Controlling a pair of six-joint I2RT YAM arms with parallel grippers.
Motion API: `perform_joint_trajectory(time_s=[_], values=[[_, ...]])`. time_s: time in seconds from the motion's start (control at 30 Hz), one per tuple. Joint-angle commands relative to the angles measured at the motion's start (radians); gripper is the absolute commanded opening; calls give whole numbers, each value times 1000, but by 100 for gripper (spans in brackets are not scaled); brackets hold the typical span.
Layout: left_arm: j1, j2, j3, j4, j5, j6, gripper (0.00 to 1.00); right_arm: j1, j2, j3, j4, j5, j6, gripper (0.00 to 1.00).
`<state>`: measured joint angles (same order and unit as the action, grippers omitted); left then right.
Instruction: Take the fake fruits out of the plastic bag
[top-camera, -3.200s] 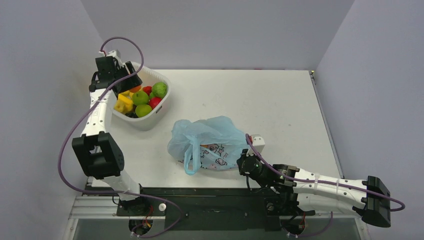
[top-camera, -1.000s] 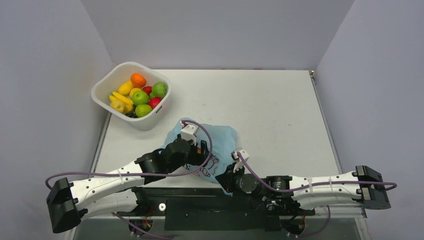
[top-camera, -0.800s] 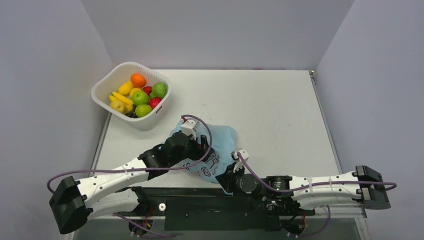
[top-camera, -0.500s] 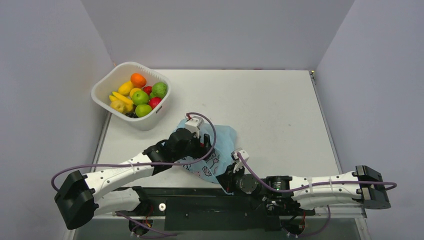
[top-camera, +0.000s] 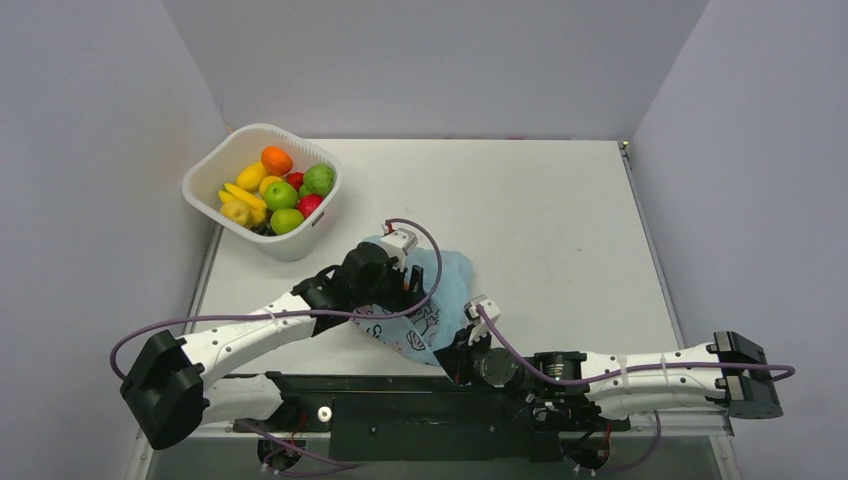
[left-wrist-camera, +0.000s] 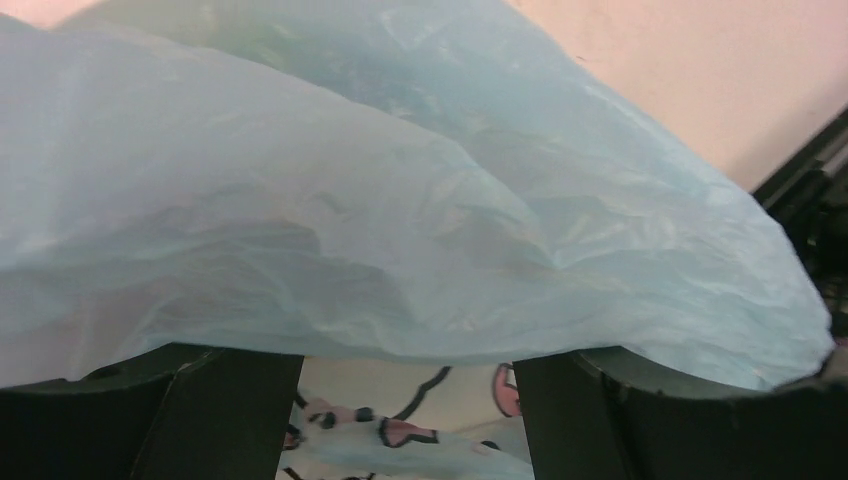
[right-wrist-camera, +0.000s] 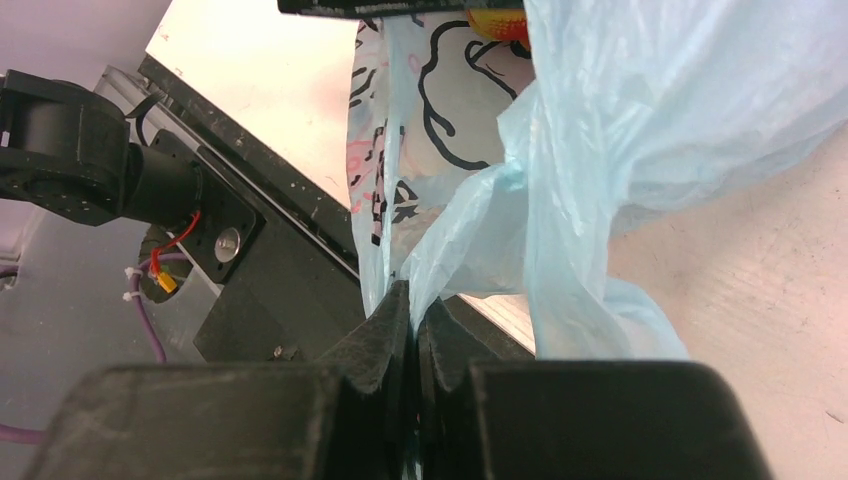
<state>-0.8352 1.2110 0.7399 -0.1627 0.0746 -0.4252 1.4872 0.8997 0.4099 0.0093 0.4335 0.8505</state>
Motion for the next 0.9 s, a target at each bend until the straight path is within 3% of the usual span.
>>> perform_joint_trajectory(time_s=[0.0, 0.2, 0.37, 0.57, 0.87], values=[[11, -66, 18, -61, -193, 167, 69, 8, -8, 8, 23, 27, 5, 0], [25, -52, 61, -204, -328, 253, 68, 8, 6, 23, 18, 27, 0, 0], [25, -134, -16, -118, -417, 181, 72, 7, 29, 32, 18, 20, -3, 0], [62, -93, -55, 41, -323, 157, 75, 7, 37, 39, 20, 16, -10, 0], [65, 40, 7, 99, -248, 142, 59, 8, 24, 33, 20, 22, -2, 0]])
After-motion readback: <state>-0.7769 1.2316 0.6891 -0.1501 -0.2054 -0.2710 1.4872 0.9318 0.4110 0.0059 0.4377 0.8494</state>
